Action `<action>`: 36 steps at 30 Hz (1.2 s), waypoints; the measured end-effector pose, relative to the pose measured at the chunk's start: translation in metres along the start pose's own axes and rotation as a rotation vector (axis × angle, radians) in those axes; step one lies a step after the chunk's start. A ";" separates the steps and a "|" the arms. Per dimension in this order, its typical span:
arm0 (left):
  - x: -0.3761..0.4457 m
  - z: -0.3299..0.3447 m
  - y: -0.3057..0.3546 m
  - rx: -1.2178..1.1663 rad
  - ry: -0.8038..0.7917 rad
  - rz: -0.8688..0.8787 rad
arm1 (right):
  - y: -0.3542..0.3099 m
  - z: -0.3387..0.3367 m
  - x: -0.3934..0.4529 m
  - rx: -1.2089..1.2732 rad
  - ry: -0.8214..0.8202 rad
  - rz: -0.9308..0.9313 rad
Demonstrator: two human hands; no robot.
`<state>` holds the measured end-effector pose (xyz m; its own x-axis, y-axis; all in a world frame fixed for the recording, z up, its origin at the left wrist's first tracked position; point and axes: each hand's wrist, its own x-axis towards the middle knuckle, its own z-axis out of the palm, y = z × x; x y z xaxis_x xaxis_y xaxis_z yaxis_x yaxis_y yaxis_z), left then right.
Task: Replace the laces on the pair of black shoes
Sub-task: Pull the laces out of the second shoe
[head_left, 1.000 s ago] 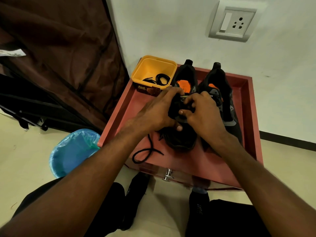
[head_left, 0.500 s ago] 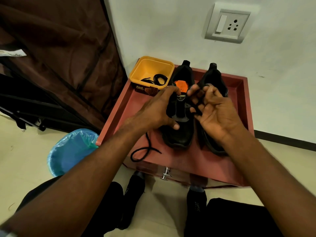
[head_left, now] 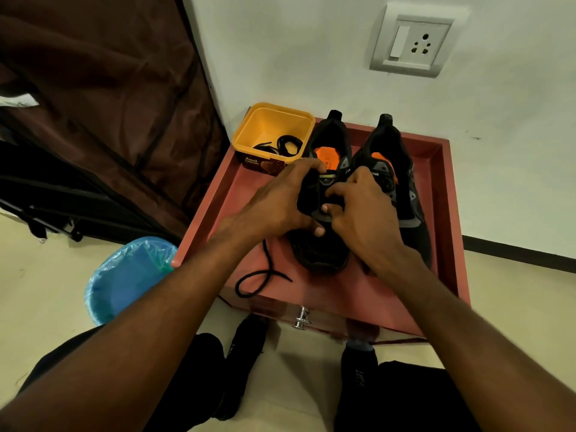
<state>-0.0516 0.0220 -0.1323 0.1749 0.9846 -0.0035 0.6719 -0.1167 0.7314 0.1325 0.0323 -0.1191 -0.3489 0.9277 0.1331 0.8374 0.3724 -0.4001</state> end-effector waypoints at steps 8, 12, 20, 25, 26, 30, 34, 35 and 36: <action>-0.002 -0.003 -0.002 -0.062 -0.017 -0.025 | 0.006 -0.008 0.012 0.901 -0.025 0.375; -0.003 -0.004 0.001 -0.077 -0.019 -0.032 | 0.017 -0.035 0.002 1.758 -0.199 0.435; -0.002 -0.003 0.000 -0.058 -0.004 -0.015 | 0.012 -0.021 0.000 0.711 0.069 0.178; -0.002 -0.002 -0.001 -0.041 -0.007 -0.010 | 0.008 0.002 0.007 0.085 -0.070 -0.019; -0.002 -0.002 -0.001 -0.040 -0.009 -0.012 | 0.006 0.004 0.008 0.038 -0.075 -0.012; -0.002 -0.001 0.000 -0.028 -0.007 -0.011 | 0.005 0.002 0.010 0.190 -0.029 0.071; -0.004 -0.002 0.001 -0.028 -0.006 -0.018 | 0.006 -0.006 0.009 0.887 -0.023 0.388; -0.005 -0.003 0.002 -0.035 -0.009 -0.024 | 0.004 -0.010 0.008 1.054 -0.051 0.433; -0.005 -0.004 0.002 -0.038 -0.012 -0.030 | 0.004 -0.014 0.006 1.242 -0.077 0.457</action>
<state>-0.0540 0.0169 -0.1275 0.1642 0.9858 -0.0341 0.6489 -0.0819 0.7564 0.1397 0.0402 -0.1071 -0.1979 0.9426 -0.2691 -0.0394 -0.2819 -0.9586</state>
